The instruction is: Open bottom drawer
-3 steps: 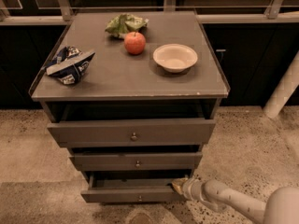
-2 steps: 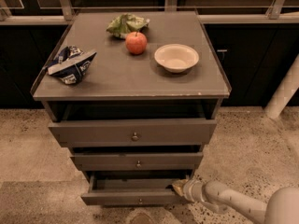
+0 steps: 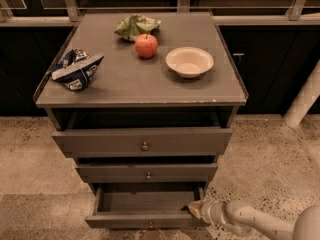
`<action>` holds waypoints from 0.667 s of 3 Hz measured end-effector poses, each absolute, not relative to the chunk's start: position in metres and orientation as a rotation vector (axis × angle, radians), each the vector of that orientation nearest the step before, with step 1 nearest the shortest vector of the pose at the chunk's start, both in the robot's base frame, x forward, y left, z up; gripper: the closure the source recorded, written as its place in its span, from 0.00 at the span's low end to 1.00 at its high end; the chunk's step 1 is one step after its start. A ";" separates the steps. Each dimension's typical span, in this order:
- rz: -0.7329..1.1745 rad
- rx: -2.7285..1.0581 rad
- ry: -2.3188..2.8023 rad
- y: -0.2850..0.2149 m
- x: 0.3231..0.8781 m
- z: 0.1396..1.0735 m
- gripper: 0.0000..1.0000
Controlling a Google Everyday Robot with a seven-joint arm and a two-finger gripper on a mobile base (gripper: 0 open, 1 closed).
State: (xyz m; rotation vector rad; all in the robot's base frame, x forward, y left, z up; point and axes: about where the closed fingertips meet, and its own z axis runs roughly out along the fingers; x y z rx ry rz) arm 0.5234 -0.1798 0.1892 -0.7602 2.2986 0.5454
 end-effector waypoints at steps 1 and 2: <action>0.660 -0.791 2.313 -0.169 0.482 0.188 1.00; 0.660 -0.791 2.313 -0.170 0.485 0.190 1.00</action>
Offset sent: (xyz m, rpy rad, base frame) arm -0.2098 0.0361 0.0106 0.2712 0.2762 0.2281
